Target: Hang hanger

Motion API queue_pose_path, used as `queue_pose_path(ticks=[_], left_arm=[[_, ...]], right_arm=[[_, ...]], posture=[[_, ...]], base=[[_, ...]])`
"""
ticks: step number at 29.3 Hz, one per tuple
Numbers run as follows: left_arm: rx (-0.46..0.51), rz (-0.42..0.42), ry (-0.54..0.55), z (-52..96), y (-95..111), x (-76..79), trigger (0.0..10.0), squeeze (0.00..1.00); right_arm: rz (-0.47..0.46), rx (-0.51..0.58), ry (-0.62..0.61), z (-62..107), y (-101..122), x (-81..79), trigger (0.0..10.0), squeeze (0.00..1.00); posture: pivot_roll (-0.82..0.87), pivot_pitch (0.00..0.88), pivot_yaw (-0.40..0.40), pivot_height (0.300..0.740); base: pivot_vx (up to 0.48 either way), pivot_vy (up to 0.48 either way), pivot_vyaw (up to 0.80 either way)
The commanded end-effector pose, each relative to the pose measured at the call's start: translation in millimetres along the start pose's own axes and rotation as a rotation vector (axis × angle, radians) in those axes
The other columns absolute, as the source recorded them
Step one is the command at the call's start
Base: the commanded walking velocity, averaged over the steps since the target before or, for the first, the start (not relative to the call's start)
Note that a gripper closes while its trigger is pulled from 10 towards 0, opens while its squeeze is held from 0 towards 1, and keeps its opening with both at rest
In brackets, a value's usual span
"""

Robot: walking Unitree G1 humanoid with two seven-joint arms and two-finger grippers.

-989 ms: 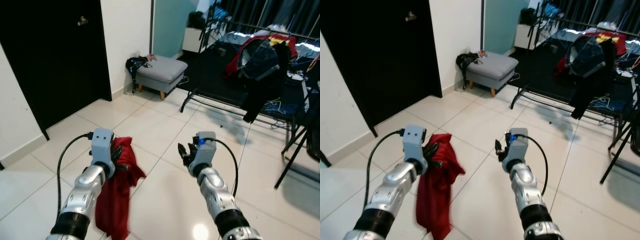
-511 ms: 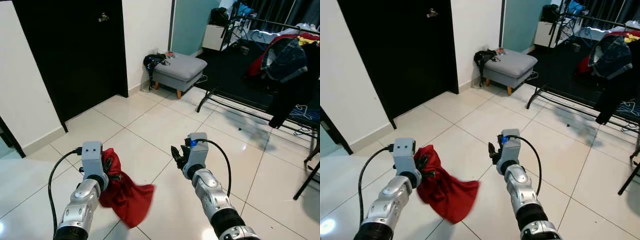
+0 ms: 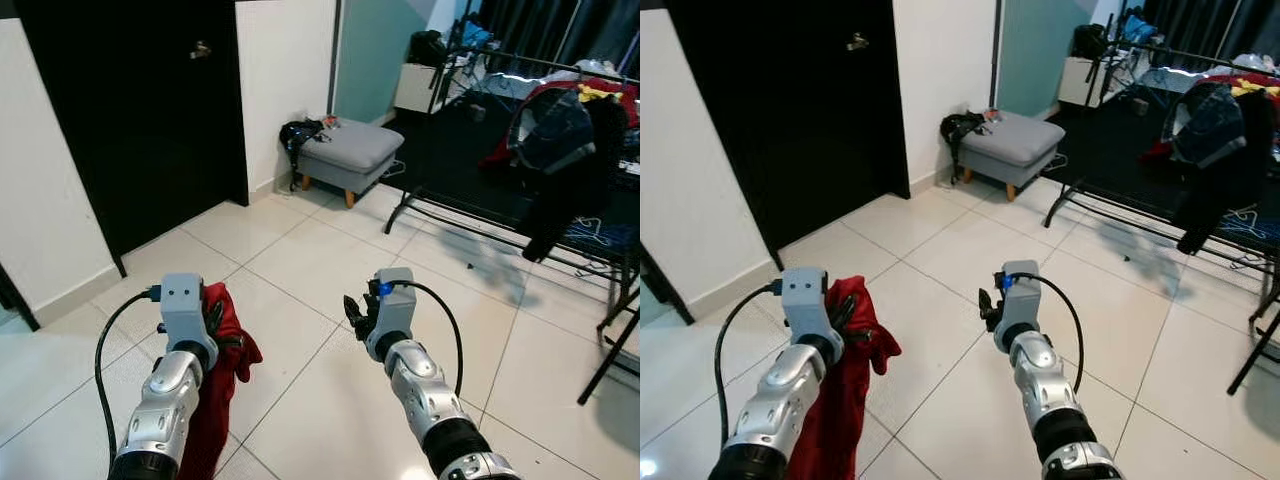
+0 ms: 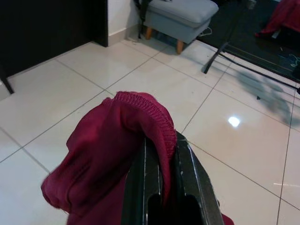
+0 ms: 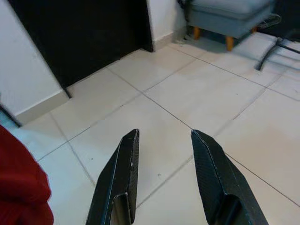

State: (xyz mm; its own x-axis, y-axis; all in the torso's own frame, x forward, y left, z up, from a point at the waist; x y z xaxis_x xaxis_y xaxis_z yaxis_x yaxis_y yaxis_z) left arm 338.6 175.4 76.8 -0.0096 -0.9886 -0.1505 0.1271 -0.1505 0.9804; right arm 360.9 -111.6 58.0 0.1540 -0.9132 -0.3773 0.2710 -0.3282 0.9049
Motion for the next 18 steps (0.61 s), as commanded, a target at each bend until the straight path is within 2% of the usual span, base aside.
queue_pose_path(ticks=[1,9,18], left_arm=[[0.031,-0.001,0.000,-2.4,8,2.6,10.0,0.00],[0.049,-0.006,-0.022,-7.6,17,5.6,10.0,0.00],[0.049,-0.001,-0.050,-10.7,18,10.5,10.0,0.00]], right_arm=[[-0.018,-0.005,-0.030,0.2,0,6.8,10.0,0.00],[-0.046,0.028,-0.063,0.4,8,12.9,10.0,0.00],[-0.052,0.051,-0.092,3.6,11,22.3,10.0,0.00]], posture=[[0.07,0.000,-0.041,0.740],[0.05,0.000,-0.022,0.740],[0.03,0.000,0.010,0.740]], base=[[0.435,0.000,-0.52],[0.438,0.000,-0.73],[0.437,0.000,-0.74]])
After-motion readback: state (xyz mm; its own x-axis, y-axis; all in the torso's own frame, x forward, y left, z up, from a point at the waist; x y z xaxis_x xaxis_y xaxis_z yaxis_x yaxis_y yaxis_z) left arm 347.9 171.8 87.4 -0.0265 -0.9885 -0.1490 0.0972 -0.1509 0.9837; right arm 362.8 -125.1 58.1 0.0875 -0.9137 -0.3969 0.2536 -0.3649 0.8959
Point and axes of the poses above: a point about 5 cm out from each wrist's last joint towards the gripper, its own z axis pointing back from the gripper into the wrist, its own y axis along the axis of the wrist's last joint, x = y × z, the point moved 3 cm from there along -z, pointing out of the wrist towards the gripper, and after that the axes turned 15 degrees about -z, right-handed, at the moved point
